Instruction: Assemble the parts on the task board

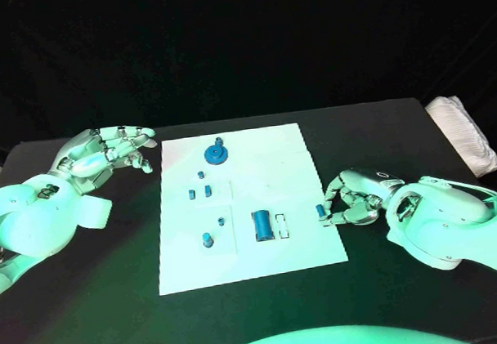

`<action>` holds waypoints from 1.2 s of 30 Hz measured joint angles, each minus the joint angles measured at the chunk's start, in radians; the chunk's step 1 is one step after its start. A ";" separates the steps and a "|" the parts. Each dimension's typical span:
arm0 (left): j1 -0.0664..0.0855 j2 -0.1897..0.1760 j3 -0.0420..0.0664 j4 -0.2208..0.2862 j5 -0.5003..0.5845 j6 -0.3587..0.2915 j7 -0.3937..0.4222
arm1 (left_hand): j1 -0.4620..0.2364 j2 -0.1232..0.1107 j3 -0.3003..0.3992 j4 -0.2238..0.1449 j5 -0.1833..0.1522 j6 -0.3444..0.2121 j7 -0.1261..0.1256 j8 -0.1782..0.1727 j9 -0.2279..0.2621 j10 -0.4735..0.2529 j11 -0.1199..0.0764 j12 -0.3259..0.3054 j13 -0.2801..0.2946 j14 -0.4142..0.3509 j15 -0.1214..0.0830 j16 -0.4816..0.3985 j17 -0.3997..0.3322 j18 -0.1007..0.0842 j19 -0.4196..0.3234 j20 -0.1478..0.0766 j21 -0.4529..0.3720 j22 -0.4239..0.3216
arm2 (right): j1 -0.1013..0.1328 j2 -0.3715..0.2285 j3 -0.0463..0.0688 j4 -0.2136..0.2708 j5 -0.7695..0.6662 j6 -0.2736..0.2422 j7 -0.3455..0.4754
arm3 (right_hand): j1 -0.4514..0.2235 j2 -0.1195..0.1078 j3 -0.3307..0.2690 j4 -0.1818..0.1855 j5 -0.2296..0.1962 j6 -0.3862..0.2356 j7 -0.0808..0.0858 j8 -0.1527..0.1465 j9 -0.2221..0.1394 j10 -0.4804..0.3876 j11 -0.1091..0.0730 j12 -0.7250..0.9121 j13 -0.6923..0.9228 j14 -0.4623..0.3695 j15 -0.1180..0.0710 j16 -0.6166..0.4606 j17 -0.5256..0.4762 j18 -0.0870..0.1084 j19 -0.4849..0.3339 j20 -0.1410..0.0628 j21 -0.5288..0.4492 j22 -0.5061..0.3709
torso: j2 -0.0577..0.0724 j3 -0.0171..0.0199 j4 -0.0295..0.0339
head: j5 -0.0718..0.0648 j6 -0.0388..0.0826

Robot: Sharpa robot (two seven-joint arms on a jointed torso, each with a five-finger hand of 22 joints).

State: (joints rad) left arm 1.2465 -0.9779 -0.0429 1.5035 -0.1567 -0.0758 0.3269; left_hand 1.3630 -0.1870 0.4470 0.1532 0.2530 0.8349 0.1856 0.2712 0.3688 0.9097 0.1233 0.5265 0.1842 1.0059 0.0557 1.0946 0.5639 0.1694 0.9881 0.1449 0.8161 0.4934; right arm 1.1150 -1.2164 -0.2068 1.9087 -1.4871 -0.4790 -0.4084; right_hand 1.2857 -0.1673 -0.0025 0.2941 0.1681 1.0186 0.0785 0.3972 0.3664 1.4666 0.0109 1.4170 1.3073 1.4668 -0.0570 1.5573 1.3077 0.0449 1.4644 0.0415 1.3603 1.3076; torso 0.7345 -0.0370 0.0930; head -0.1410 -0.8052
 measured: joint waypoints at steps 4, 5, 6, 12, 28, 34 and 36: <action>0.000 -0.001 0.000 0.000 0.000 0.000 0.000 | 0.000 0.000 0.000 0.000 0.000 0.000 0.000 0.000 0.000 0.000 0.000 0.000 -0.001 0.000 0.000 0.000 0.000 0.000 0.000 0.000 0.000 0.000 | -0.006 0.017 0.000 -0.011 -0.016 0.000 -0.019 | -0.003 0.003 0.000 0.000 0.000 0.007 0.000 0.002 0.001 0.000 0.000 0.000 0.000 0.000 0.000 0.000 0.000 0.000 0.000 0.000 0.000 0.000 | 0.000 0.0000 -0.0003 | 0.001 -0.002; 0.000 -0.001 0.000 0.000 0.000 0.001 0.000 | 0.000 0.000 0.000 0.000 0.000 0.000 0.000 0.000 0.000 0.000 0.000 0.000 -0.001 0.000 0.000 0.000 0.000 0.000 0.000 0.000 0.000 0.000 | -0.007 0.021 0.000 -0.013 -0.019 0.000 -0.022 | -0.007 0.007 0.000 0.000 0.000 0.007 0.000 0.002 0.002 0.000 0.000 0.000 0.000 0.000 0.000 0.000 0.000 0.000 0.000 0.000 0.000 0.000 | 0.000 0.0000 -0.0004 | 0.002 -0.003; 0.000 -0.001 0.000 0.000 0.000 0.001 0.000 | 0.000 0.000 0.000 0.000 0.000 0.000 0.000 0.000 0.000 0.000 0.000 0.000 -0.001 0.000 0.000 0.000 0.000 0.000 0.000 0.000 0.000 0.000 | -0.008 0.024 0.000 -0.015 -0.022 0.000 -0.025 | -0.007 0.007 0.000 0.000 0.000 0.009 -0.002 0.002 0.003 -0.002 -0.002 0.000 0.000 0.000 0.000 0.000 0.000 0.000 0.000 0.000 0.000 0.000 | 0.000 0.0001 -0.0004 | 0.002 -0.003; 0.000 -0.003 0.000 0.001 0.000 0.001 -0.001 | 0.000 0.000 0.000 0.000 0.000 0.000 0.000 0.000 0.000 0.000 0.000 0.000 -0.001 0.000 0.000 0.000 0.001 0.000 0.000 0.000 0.000 0.000 | -0.013 0.043 0.003 -0.027 -0.041 -0.001 -0.039 | 0.019 0.020 0.015 -0.009 0.006 0.012 -0.004 0.014 0.008 0.000 -0.007 0.000 0.000 0.000 -0.008 0.000 0.000 0.000 0.000 0.000 0.000 0.000 | -0.001 0.0004 -0.0004 | 0.003 -0.005; 0.000 -0.005 0.000 0.003 0.000 0.003 -0.003 | 0.000 0.000 0.003 0.003 0.000 0.000 0.000 0.000 0.000 0.000 0.000 0.000 -0.001 0.000 0.000 0.000 0.001 0.000 0.000 0.000 0.000 0.000 | -0.020 0.063 0.008 -0.031 -0.086 0.001 -0.038 | 0.142 -0.051 0.378 -0.035 0.144 0.039 -0.015 0.001 -0.007 0.000 -0.022 0.000 0.000 0.000 -0.015 0.000 0.000 0.000 0.002 -0.009 0.001 0.000 | -0.002 -0.0003 -0.0011 | 0.004 -0.011; 0.000 -0.005 0.000 0.003 0.000 0.003 -0.003 | 0.000 0.000 0.003 0.003 0.000 0.000 0.000 0.000 0.000 0.000 0.000 0.000 -0.001 0.000 0.000 0.000 0.001 0.000 0.000 0.000 0.000 0.000 | -0.023 0.064 0.006 -0.028 -0.090 -0.009 -0.043 | 0.105 -0.069 0.442 -0.061 0.181 0.039 -0.015 0.013 0.006 -0.002 -0.023 0.000 0.000 -0.004 -0.018 0.000 0.000 0.000 0.002 -0.009 0.011 0.000 | -0.002 -0.0003 -0.0010 | 0.002 -0.011; 0.000 -0.005 0.000 0.004 0.000 0.003 -0.003 | 0.000 0.000 0.003 0.003 0.000 0.000 0.000 0.000 0.000 0.000 0.000 0.000 -0.001 0.000 0.000 0.000 0.001 0.000 0.000 0.000 0.000 0.000 | -0.024 0.063 0.005 -0.025 -0.090 -0.015 -0.046 | 0.094 -0.071 0.450 -0.064 0.183 0.039 -0.015 0.016 0.008 -0.002 -0.023 0.000 0.000 -0.004 -0.018 0.000 0.000 0.000 0.002 -0.009 0.013 0.000 | -0.002 -0.0003 -0.0010 | 0.002 -0.011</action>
State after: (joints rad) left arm 1.2464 -0.9830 -0.0428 1.5072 -0.1565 -0.0724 0.3238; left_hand 1.3630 -0.1870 0.4499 0.1560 0.2530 0.8349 0.1856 0.2712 0.3689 0.9097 0.1233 0.5265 0.1833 1.0059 0.0557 1.0946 0.5644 0.1693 0.9881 0.1449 0.8161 0.4936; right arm 1.0912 -1.1531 -0.2021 1.8838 -1.5770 -0.4938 -0.4545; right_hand 1.3799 -0.2384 0.4476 0.2305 0.3511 1.0578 0.0636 0.4129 0.3742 1.4651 -0.0124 1.4170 1.3073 1.4630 -0.0754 1.5573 1.3074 0.0450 1.4664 0.0322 1.3735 1.3081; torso 0.7320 -0.0373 0.0920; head -0.1385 -0.8160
